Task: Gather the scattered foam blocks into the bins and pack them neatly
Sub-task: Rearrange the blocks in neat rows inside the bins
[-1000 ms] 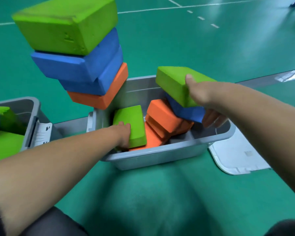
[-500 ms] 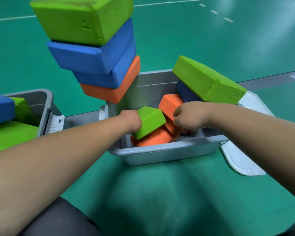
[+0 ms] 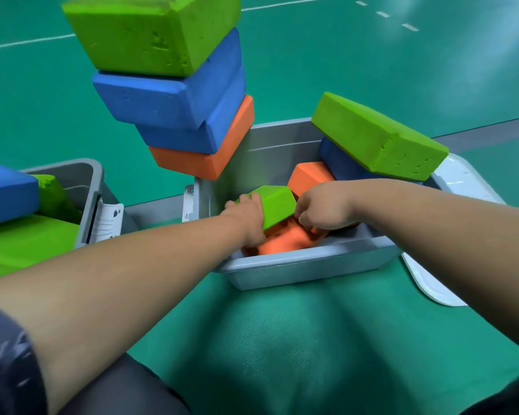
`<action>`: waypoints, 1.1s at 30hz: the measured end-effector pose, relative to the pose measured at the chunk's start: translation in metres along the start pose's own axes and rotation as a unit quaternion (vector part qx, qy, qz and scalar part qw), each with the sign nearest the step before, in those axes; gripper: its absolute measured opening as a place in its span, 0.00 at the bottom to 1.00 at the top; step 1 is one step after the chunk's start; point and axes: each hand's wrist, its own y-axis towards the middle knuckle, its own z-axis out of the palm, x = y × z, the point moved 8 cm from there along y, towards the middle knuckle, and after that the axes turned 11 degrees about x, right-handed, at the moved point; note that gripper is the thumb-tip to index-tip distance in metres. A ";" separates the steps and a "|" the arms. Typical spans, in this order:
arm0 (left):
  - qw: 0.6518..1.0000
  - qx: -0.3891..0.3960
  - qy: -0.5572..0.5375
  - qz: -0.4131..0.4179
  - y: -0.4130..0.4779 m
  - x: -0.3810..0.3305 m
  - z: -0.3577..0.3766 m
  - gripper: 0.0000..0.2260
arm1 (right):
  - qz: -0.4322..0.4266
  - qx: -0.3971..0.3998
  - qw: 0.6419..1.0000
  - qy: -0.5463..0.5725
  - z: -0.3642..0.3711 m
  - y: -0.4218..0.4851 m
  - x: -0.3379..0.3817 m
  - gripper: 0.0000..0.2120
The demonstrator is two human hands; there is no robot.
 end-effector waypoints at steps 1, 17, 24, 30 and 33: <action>1.000 -0.013 -0.015 -0.005 -0.001 0.001 -0.005 0.37 | -0.010 0.003 1.000 -0.014 0.000 0.000 0.000 0.16; 0.986 -0.153 0.070 0.019 -0.028 0.019 -0.048 0.27 | -0.024 -0.039 0.998 -0.032 -0.018 0.013 0.008 0.14; 0.989 -0.127 0.051 0.052 -0.016 0.010 -0.041 0.12 | -0.051 -0.077 0.994 -0.053 -0.029 -0.013 0.015 0.16; 0.990 -0.088 -0.002 0.112 -0.004 -0.017 -0.039 0.09 | -0.081 -0.166 0.982 0.035 -0.057 -0.058 0.004 0.13; 0.989 -0.065 -0.057 0.117 -0.004 -0.038 -0.038 0.10 | -0.130 -0.256 0.941 0.179 -0.080 -0.088 -0.008 0.11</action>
